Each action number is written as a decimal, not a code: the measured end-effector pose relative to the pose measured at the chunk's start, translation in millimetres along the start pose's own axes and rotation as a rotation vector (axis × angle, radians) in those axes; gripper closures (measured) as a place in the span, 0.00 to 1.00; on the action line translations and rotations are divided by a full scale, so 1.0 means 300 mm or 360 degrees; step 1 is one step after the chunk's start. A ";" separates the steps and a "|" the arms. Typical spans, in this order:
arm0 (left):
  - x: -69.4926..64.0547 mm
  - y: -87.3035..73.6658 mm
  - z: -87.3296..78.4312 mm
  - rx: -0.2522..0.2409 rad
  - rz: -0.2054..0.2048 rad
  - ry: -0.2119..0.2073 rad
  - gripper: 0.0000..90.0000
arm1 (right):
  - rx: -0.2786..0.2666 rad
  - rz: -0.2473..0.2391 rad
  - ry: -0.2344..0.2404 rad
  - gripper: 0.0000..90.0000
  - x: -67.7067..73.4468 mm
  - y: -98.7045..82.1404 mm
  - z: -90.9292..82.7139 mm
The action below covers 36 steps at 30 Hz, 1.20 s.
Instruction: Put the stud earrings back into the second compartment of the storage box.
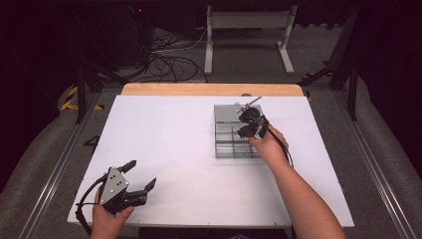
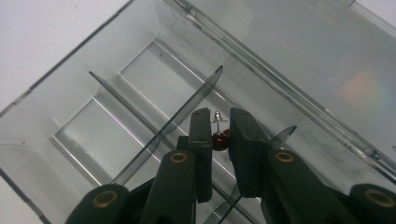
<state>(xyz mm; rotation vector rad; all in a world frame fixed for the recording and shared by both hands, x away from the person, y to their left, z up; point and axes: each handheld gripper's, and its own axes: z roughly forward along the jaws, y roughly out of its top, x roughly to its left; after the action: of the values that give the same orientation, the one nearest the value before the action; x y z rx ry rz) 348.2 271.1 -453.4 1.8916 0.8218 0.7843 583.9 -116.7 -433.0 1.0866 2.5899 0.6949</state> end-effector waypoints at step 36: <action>-0.001 0.001 -0.005 -0.0009 -0.0023 0.0009 0.20 | -0.0463 -0.0132 0.0147 0.22 0.106 -0.084 -0.287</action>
<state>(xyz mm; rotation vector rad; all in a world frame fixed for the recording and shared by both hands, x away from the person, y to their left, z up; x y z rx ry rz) 347.0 271.5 -452.6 1.8772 0.8349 0.7831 512.4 -137.5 -373.5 0.8716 2.4883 1.0833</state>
